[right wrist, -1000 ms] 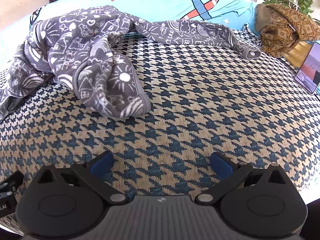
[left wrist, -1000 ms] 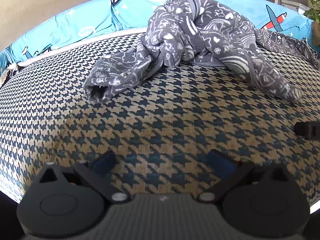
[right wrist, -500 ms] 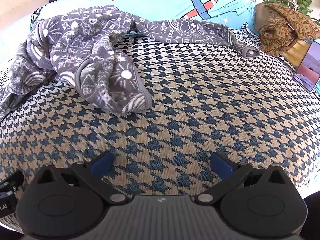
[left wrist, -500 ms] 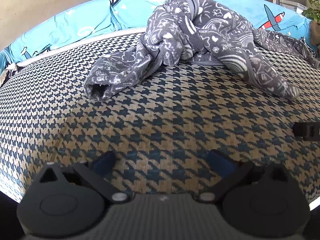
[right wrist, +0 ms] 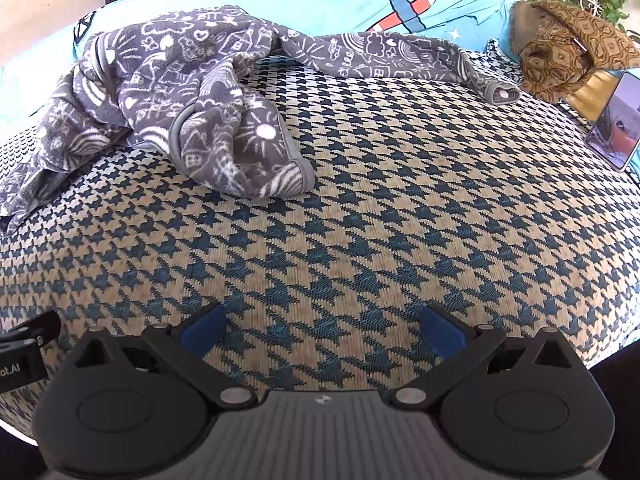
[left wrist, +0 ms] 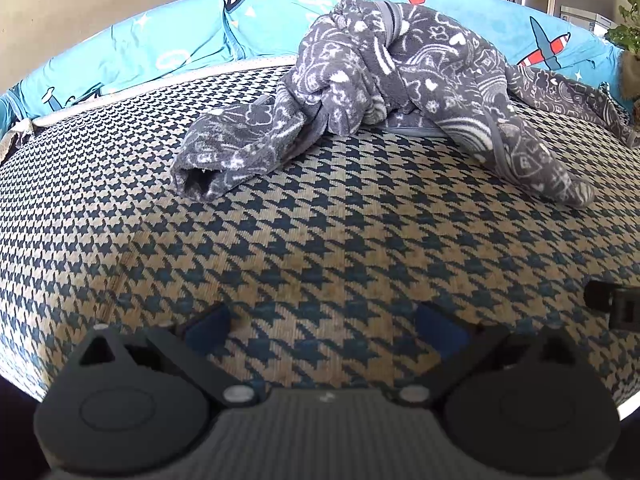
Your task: Fold clothes
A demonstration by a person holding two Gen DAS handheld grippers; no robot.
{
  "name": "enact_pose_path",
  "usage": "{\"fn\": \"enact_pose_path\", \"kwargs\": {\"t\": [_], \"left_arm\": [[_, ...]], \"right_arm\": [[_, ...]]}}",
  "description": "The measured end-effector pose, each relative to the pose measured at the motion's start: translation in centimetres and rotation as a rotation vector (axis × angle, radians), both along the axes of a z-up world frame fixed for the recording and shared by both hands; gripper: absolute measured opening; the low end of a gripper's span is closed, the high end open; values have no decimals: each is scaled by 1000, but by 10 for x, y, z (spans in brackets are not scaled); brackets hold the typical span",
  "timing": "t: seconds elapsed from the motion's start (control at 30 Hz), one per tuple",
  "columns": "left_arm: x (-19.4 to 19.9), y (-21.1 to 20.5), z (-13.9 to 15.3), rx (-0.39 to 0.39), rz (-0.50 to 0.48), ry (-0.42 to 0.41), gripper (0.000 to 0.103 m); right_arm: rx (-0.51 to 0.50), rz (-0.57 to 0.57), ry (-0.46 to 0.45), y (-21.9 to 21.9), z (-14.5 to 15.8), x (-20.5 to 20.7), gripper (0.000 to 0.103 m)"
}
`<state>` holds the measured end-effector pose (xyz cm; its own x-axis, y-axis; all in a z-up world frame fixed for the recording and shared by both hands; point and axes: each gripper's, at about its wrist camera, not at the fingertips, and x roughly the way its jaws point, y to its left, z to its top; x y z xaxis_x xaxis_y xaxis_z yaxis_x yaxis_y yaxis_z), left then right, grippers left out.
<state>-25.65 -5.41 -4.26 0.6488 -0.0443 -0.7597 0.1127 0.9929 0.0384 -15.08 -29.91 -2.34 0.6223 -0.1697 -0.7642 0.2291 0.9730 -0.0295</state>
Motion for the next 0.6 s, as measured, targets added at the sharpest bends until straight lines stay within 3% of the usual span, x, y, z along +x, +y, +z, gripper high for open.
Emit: {"fn": "enact_pose_path", "kwargs": {"t": [0.27,0.37,0.6], "left_arm": [[13,4,15,-17,-5,-21,103],[22,1,15,-7,-8,-10,103],[42,-5,9,17,-7,-5,103]], "right_arm": [[70,-24,-69,-2,7,-1,103],[34,-28,-28,3,1,5,103],[-12,-23,-30,10,-3,5,103]]}}
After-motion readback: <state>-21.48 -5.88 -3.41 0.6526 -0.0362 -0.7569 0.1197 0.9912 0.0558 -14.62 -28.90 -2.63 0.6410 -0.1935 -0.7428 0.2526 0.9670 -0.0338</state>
